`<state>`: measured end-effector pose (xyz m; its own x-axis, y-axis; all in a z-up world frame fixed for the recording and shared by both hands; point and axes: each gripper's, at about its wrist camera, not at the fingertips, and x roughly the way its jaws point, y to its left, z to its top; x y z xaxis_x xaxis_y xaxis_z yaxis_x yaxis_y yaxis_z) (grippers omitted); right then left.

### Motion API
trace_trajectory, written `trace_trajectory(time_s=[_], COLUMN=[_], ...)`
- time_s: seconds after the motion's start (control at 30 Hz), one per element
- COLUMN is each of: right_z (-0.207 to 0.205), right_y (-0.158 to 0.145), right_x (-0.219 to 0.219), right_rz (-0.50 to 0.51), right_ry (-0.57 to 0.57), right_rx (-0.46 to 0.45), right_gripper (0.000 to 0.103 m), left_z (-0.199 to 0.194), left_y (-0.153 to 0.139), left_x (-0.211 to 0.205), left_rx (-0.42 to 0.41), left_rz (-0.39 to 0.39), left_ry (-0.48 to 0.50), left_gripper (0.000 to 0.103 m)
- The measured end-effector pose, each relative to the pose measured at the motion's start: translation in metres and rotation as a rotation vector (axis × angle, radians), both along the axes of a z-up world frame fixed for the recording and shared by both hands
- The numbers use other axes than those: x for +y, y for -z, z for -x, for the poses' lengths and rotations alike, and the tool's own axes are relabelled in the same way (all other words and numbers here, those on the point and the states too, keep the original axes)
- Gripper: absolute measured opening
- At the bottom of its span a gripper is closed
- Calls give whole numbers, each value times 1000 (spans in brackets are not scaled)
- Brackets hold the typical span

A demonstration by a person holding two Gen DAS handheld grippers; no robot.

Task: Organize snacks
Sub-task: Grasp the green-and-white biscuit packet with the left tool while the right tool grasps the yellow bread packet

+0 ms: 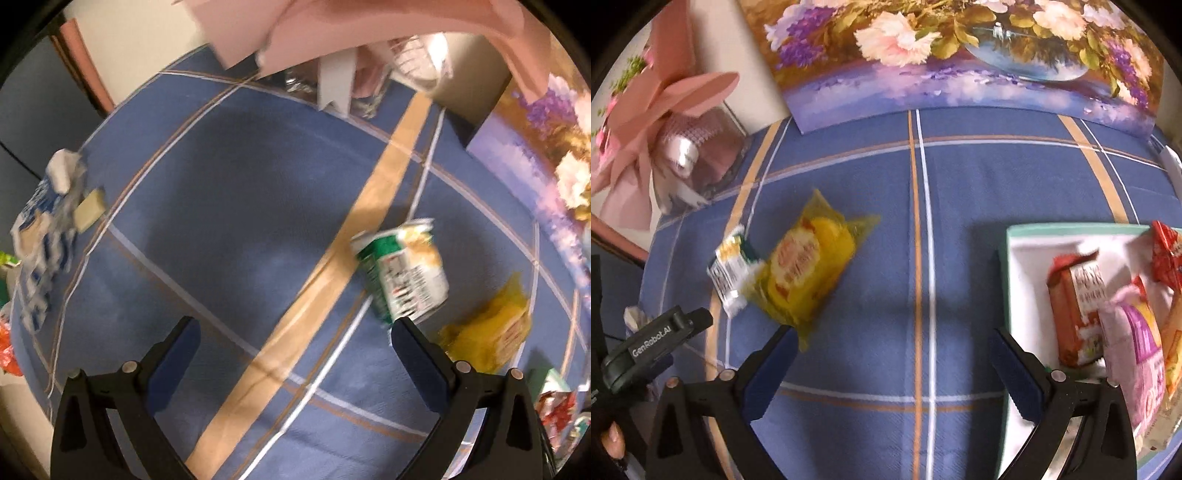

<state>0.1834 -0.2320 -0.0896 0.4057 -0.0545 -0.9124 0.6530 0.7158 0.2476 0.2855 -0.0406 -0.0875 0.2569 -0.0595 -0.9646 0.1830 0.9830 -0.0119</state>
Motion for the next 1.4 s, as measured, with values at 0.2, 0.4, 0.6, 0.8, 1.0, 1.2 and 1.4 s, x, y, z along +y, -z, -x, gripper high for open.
trace_trajectory(time_s=[0.2, 0.4, 0.6, 0.8, 1.0, 1.2, 1.4], right_z=[-37, -60, -74, -82, -78, -74, -67], right_y=[-10, -1, 18, 32, 33, 34, 30], right_x=[-2, -1, -2, 3, 2, 1, 1], right_rz=[6, 34, 28, 43, 46, 53, 63], right_ry=[19, 17, 5, -8, -10, -12, -28], right_rx=[-16, 1, 22, 54, 54, 66, 64], right_gripper=[103, 103, 103, 103, 84, 52, 45], left_z=[-16, -38, -51, -52, -46, -35, -29], left_y=[1, 9, 15, 27, 25, 29, 27], left_x=[-24, -34, -49, -60, -69, -79, -71], left_rx=[-1, 67, 78, 95, 104, 83, 86], left_rz=[2, 94, 112, 77, 103, 58, 74], left_ry=[72, 54, 78, 82, 116, 143, 126], left_gripper=[103, 101, 101, 101, 72, 53, 51])
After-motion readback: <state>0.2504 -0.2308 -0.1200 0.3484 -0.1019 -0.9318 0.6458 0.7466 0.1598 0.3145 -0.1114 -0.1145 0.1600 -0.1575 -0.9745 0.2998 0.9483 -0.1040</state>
